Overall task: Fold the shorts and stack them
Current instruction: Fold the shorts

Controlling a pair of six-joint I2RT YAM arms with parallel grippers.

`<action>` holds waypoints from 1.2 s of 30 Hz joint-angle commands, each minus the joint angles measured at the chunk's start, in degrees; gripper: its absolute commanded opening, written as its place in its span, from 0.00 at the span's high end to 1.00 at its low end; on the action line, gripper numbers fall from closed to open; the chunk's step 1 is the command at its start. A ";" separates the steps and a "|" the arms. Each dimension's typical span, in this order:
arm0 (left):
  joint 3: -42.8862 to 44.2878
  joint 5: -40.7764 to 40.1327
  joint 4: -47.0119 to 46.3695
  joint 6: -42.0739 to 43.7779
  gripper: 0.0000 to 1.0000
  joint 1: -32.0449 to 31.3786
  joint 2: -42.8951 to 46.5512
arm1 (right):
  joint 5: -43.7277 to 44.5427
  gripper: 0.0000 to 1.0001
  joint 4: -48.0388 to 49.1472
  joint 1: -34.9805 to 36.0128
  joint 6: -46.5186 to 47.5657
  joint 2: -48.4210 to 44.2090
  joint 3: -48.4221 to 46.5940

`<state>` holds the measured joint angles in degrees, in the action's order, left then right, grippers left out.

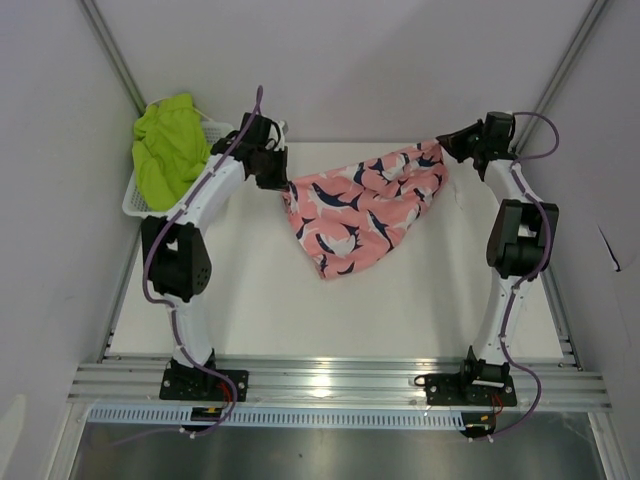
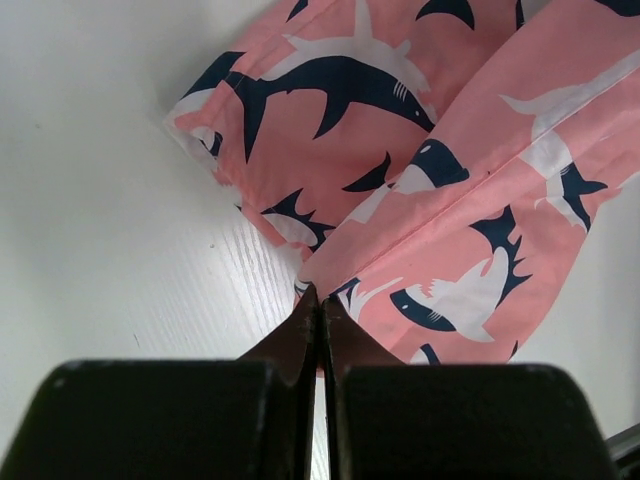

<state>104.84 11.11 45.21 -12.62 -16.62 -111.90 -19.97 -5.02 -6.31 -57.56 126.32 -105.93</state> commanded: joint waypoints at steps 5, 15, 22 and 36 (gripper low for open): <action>5.37 -0.13 -2.32 -1.88 1.00 3.52 -5.34 | 0.80 1.00 14.06 1.29 -5.10 7.69 -6.39; 10.55 -4.08 -1.28 -3.02 0.77 6.86 -13.16 | -2.35 0.01 21.81 3.58 -5.29 19.84 -21.33; 10.13 -8.74 -1.62 -3.99 0.19 6.95 -9.23 | -1.92 0.01 16.27 1.47 5.52 8.45 -11.51; -11.20 -5.76 -12.40 -7.24 0.17 -0.33 7.11 | -2.62 0.10 8.35 -0.90 12.92 0.15 7.92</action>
<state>99.42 3.86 38.33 -17.50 -14.61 -109.91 -21.15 4.23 -6.96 -45.54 127.15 -101.32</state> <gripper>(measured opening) 0.826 0.909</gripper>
